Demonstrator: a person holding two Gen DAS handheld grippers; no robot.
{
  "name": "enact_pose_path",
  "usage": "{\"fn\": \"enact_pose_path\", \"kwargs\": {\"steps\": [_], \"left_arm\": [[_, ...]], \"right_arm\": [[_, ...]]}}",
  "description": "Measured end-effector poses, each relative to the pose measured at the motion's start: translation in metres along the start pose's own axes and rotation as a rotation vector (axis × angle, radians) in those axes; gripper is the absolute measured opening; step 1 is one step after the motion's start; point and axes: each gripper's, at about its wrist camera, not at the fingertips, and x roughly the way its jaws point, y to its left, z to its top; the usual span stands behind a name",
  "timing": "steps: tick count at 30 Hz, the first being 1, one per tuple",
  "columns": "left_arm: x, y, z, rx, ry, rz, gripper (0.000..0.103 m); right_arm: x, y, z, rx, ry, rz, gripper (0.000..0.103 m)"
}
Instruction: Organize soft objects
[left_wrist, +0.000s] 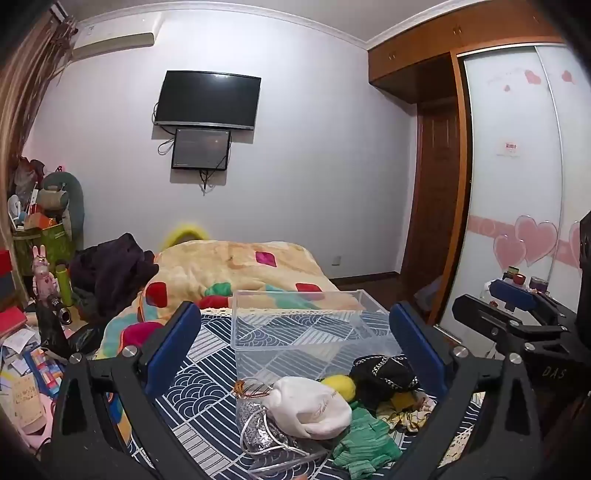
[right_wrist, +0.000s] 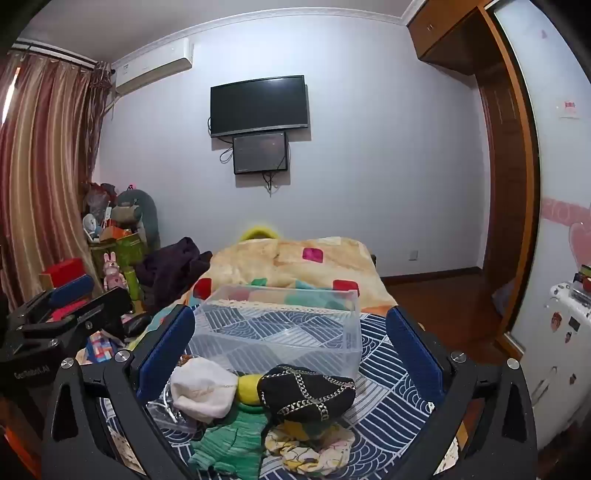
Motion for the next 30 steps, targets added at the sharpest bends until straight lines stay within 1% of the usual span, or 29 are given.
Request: {"fn": "enact_pose_path", "kwargs": {"steps": [3, 4, 13, 30], "left_arm": [[0.004, -0.002, 0.000, 0.004, 0.011, -0.008, 0.103], [-0.002, -0.002, 0.000, 0.006, 0.003, -0.010, 0.103], [-0.001, -0.004, 0.001, 0.008, 0.000, -0.021, 0.103], [-0.006, -0.004, 0.003, 0.012, -0.020, -0.015, 0.103]], "right_arm": [[0.000, 0.000, 0.000, 0.001, -0.005, -0.002, 0.103], [-0.001, 0.000, 0.000, 0.002, -0.005, -0.002, 0.103], [-0.001, 0.000, -0.001, 0.001, -0.007, 0.000, 0.103], [-0.002, 0.000, -0.001, 0.005, -0.012, 0.002, 0.103]]}}
